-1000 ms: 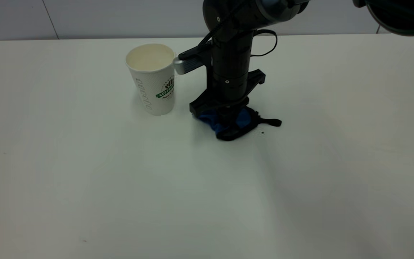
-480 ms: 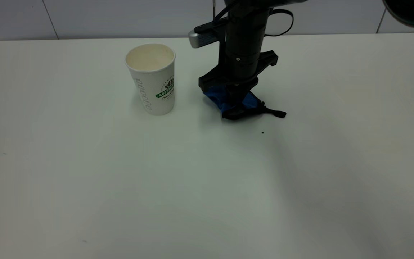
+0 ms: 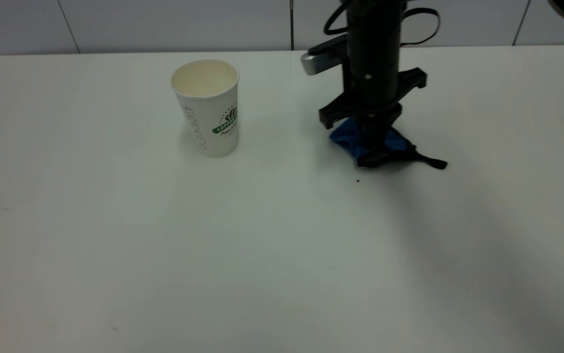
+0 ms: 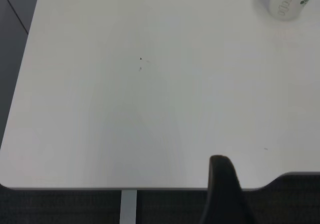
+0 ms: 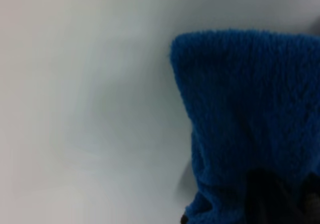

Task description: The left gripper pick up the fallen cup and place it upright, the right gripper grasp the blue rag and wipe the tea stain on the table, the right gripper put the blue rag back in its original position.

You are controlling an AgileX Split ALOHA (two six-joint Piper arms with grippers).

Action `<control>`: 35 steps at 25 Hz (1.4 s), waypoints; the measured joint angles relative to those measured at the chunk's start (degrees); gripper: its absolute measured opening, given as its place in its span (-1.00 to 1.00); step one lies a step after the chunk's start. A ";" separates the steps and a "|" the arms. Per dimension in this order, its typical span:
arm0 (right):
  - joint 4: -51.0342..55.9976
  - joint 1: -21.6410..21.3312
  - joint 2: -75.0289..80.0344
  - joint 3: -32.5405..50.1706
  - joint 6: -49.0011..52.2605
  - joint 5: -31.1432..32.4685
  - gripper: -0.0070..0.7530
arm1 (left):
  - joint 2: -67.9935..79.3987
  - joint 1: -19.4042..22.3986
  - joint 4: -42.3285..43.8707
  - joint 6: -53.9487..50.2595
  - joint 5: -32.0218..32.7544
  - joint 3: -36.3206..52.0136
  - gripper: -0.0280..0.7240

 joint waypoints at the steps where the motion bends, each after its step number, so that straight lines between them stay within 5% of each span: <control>1: 0.06 -1.49 0.00 0.00 0.00 0.15 -0.79 | 0.00 0.00 0.00 0.00 0.00 0.00 0.40; 15: 0.49 -15.99 0.06 0.00 -0.72 3.10 -0.76 | 0.00 0.00 0.00 -0.06 0.00 0.00 0.40; 18: 1.02 -16.15 0.06 0.00 -2.54 3.28 -0.51 | 0.00 0.00 0.00 -0.06 0.00 0.00 0.40; 25: 2.13 -15.97 0.11 -2.53 -6.84 8.14 0.79 | 0.00 0.00 0.00 -0.06 0.00 0.00 0.40; 29: 4.02 -15.97 -2.48 -6.84 -9.50 10.72 0.91 | 0.00 0.00 0.00 -0.06 0.00 0.00 0.40; 35: 12.73 -15.91 -14.04 -5.42 -10.07 11.36 0.78 | 0.00 0.00 0.00 -0.01 0.00 0.00 0.40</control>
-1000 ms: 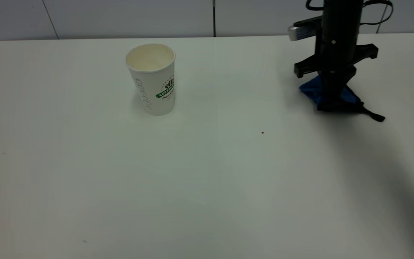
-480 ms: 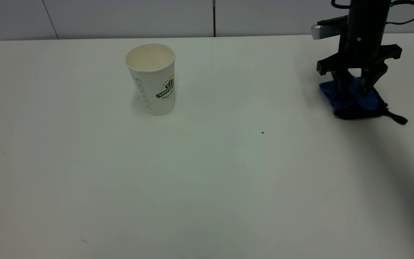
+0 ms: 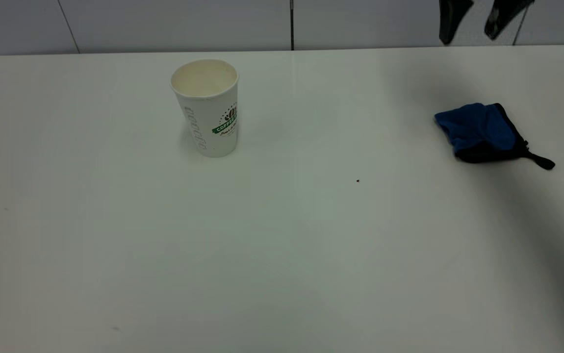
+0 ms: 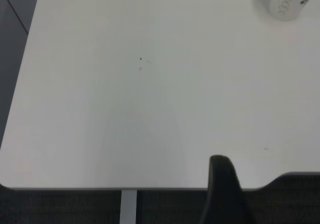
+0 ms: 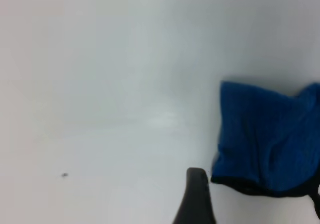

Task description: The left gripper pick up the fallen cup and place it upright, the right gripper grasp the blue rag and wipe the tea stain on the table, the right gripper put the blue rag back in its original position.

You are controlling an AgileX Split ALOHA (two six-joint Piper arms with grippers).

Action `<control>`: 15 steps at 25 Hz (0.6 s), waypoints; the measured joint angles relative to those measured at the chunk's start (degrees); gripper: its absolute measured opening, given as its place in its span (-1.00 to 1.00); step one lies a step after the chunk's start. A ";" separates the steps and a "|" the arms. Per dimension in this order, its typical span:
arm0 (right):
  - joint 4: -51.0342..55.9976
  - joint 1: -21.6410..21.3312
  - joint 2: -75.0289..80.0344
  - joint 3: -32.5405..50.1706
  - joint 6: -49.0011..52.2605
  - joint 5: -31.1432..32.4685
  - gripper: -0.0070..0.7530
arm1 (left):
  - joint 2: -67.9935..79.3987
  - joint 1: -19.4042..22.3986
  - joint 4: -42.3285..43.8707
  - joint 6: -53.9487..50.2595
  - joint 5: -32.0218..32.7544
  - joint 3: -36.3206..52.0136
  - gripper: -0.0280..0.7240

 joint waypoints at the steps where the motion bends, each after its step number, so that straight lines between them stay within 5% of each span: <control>1: 0.24 0.30 -2.81 1.98 -0.01 0.07 0.75 | 0.00 0.00 0.00 0.00 0.00 0.00 0.40; 15: -2.03 4.12 -50.47 44.72 -0.28 1.02 0.54 | 0.00 0.00 0.00 0.00 0.00 0.00 0.40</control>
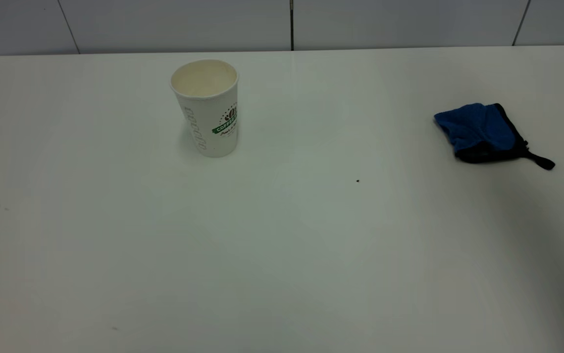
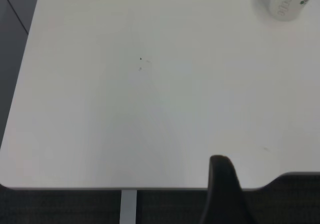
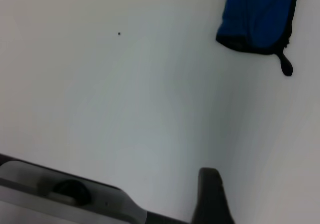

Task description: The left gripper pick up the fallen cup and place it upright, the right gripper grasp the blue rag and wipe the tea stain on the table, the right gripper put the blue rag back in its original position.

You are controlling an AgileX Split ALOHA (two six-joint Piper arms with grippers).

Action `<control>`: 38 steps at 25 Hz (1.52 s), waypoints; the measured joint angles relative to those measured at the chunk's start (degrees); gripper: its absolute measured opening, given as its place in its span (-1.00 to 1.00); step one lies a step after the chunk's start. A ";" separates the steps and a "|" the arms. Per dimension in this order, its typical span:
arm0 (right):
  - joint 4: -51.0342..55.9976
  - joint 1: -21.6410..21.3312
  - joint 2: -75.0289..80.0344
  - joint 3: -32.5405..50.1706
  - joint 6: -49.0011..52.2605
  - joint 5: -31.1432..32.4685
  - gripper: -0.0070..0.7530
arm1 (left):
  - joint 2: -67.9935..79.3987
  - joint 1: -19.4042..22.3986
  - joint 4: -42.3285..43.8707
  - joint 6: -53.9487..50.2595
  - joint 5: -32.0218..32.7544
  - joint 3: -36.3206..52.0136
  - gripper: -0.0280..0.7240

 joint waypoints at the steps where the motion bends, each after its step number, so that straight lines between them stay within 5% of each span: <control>1: 0.00 0.00 -2.37 2.73 -0.06 0.00 0.54 | 0.00 0.00 0.00 0.00 0.00 0.00 0.40; 23: -0.01 -0.32 -58.74 52.38 1.24 -2.82 0.54 | 0.00 0.00 0.00 -0.07 0.00 0.00 0.40; 38: -1.58 -8.36 -85.34 60.67 2.96 -7.15 0.54 | 0.00 0.00 0.00 -0.07 0.00 0.00 0.40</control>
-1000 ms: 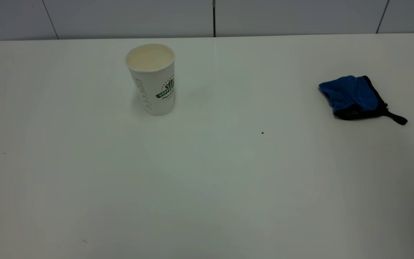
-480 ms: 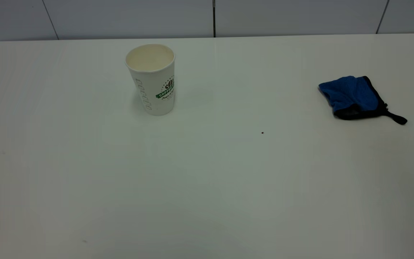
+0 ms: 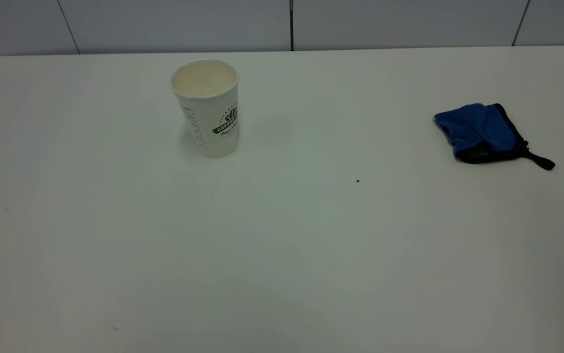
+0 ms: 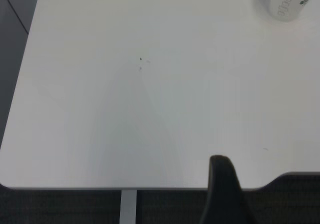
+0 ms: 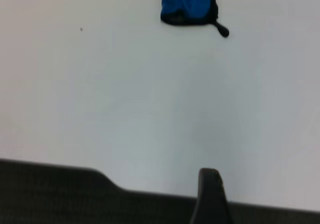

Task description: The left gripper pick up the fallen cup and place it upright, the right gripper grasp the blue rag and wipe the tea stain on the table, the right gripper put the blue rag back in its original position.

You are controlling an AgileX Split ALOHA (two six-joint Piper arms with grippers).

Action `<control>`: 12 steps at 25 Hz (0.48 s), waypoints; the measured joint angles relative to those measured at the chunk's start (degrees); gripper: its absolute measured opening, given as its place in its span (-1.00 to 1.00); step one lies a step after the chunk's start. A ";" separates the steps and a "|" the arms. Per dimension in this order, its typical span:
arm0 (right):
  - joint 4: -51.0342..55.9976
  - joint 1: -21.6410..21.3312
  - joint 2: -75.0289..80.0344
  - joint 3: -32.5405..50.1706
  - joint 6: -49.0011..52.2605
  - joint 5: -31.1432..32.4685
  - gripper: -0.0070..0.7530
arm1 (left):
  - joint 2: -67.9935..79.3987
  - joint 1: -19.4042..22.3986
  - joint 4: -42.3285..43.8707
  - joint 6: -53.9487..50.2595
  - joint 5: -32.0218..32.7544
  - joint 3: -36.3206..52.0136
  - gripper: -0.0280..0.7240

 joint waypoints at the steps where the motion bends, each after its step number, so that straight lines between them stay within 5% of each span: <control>1: 0.00 -0.06 -1.01 0.06 0.44 0.00 0.54 | 0.00 0.00 0.00 0.00 0.00 0.00 0.40; 12: 0.05 -0.16 -8.46 0.57 1.29 0.42 0.54 | 0.00 0.00 0.00 0.05 0.00 0.00 0.40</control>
